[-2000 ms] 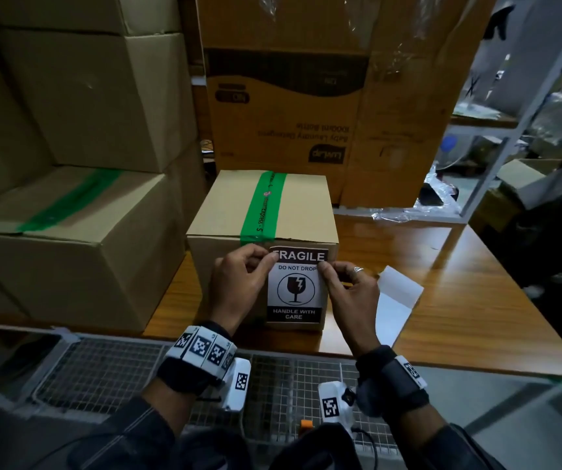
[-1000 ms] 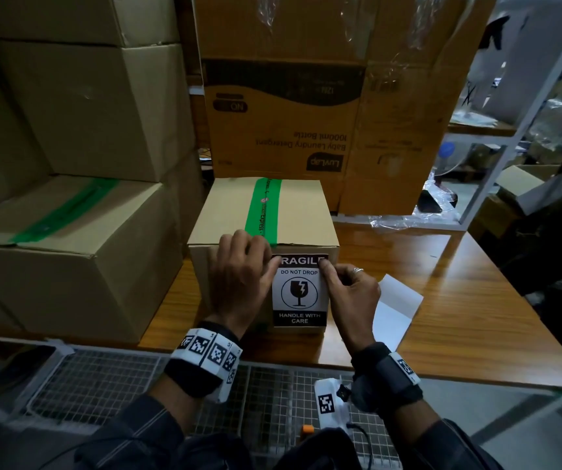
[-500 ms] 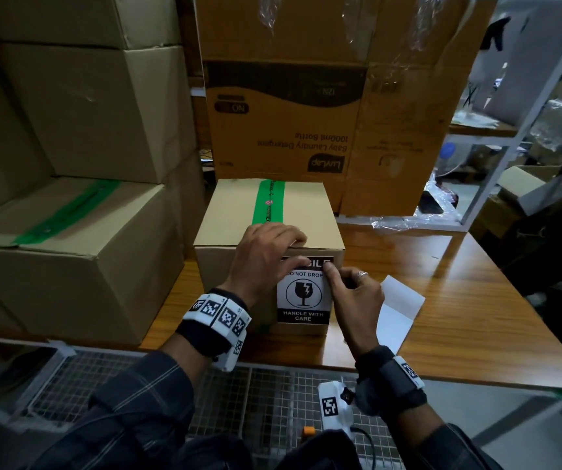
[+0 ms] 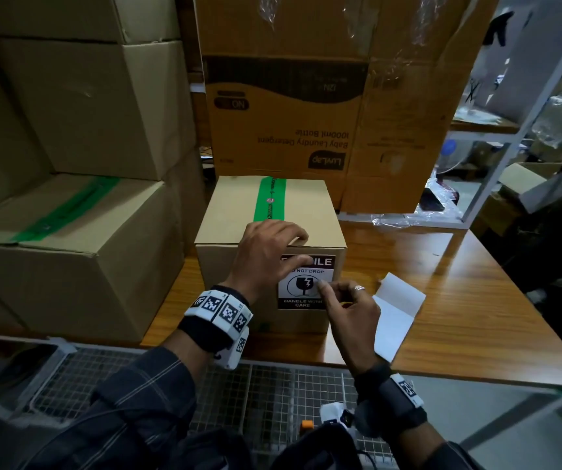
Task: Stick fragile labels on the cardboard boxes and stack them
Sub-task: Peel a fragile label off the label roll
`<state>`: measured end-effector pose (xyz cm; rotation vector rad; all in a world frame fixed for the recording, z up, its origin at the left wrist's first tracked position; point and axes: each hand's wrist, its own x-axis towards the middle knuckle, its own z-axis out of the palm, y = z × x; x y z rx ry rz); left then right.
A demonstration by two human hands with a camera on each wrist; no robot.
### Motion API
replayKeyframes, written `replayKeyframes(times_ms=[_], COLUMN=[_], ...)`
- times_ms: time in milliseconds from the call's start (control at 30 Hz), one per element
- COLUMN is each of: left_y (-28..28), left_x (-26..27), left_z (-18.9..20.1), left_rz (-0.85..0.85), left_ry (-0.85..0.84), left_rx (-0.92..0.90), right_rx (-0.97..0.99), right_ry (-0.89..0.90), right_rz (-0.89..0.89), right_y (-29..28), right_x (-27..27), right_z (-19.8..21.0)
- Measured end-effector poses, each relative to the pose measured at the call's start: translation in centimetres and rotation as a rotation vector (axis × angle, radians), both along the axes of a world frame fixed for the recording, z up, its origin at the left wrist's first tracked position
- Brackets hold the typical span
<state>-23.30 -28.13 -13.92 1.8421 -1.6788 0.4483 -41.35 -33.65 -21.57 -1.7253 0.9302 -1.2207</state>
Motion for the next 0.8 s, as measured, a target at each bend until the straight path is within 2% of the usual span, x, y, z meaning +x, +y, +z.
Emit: replayKeyframes(times_ms=[133, 200, 267, 333, 400, 467, 533, 567, 600, 700, 800], left_y=[0.3, 0.8, 2.0, 4.2, 6.8, 8.5, 8.9, 8.7, 8.3, 6.6, 5.0], left_x=[-0.1, -0.3, -0.7, -1.3, -2.0, -2.4, -2.4, -2.4, -2.4, -2.3, -2.6], left_z=[0.5, 0.8, 0.4, -1.2, -3.9, -6.9, -9.5, -10.4, -11.0, -11.2, -10.2], left_rz=[-0.014, 0.012, 0.066, 0.130, 0.250, 0.408, 0.515, 0.535, 0.529, 0.498, 0.502], left_ry=[-0.015, -0.086, -0.134, -0.087, 0.096, 0.428, 0.765, 0.876, 0.933, 0.949, 0.977], left_rx=[-0.007, -0.021, -0.115, -0.295, -0.443, -0.512, -0.467, -0.411, -0.358, -0.261, -0.284], right_rx=[0.091, 0.125, 0.165, 0.197, 0.188, 0.180, 0.183, 0.182, 0.179, 0.158, 0.163], right_ry=[0.036, 0.052, 0.084, 0.131, 0.183, 0.232, 0.239, 0.220, 0.190, 0.104, 0.046], right_rz=[0.000, -0.028, -0.036, 0.000, 0.063, 0.116, 0.151, 0.164, 0.173, 0.173, 0.155], right_y=[-0.1, -0.5, -0.9, -1.5, -2.2, -2.6, -2.7, -2.6, -2.6, -2.4, -2.1], right_x=[0.3, 0.0, -0.5, -1.0, -1.5, -1.6, -1.3, -1.0, -0.6, 0.9, 2.2], right_z=[-0.7, -0.9, -1.3, -1.9, -2.7, -3.4, -3.4, -3.3, -3.1, -2.7, -2.5])
